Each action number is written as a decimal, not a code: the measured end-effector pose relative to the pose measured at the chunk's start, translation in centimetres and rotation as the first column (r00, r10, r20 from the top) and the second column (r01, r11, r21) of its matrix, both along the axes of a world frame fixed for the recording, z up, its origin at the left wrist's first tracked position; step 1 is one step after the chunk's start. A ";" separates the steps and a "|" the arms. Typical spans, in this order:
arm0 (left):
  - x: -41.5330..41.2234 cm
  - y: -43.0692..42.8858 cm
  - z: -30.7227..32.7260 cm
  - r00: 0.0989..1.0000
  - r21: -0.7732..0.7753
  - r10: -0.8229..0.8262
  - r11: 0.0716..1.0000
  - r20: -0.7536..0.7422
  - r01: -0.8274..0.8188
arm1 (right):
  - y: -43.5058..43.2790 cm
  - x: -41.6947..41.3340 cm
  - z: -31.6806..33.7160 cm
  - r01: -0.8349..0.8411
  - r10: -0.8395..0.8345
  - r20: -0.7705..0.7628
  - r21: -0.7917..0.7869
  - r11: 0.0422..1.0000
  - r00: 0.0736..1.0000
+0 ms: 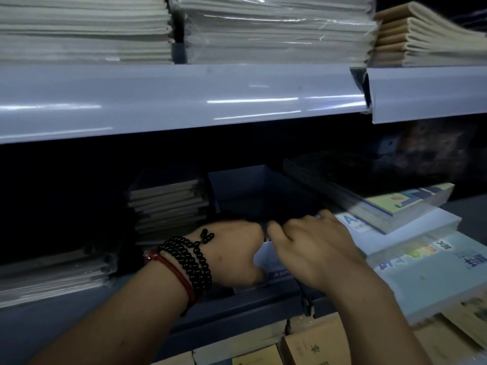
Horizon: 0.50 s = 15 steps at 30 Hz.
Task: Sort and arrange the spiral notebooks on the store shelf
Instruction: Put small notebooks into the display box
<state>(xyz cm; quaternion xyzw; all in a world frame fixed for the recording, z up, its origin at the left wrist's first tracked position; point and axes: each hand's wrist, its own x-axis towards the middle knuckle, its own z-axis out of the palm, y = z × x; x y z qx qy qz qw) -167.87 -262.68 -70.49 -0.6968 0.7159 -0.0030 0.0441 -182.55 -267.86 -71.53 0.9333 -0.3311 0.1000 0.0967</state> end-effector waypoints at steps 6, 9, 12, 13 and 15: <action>-0.1 0.3 -0.4 0.997 -0.034 0.048 0.998 -0.067 -0.050 | 0.2 0.0 -0.2 0.000 -0.012 0.154 0.082 0.997 0.988; 0.2 0.7 -0.9 0.989 -0.066 0.027 0.997 -0.143 -0.036 | -0.1 0.1 -0.2 0.060 -0.082 0.182 0.123 0.991 0.980; 1.2 2.5 -1.5 0.920 -0.250 -0.100 0.968 -0.378 0.003 | 0.1 -0.2 -0.1 0.037 -0.078 0.266 0.159 0.987 0.961; 1.6 3.5 -1.6 0.894 -0.343 -0.127 0.939 -0.430 -0.032 | 0.2 -0.2 -0.3 0.029 -0.091 0.345 0.180 0.983 0.934; 2.7 5.5 -1.7 0.837 -0.516 -0.086 0.820 -0.541 -0.249 | 0.1 0.0 -0.3 0.034 -0.139 0.475 0.224 0.974 0.869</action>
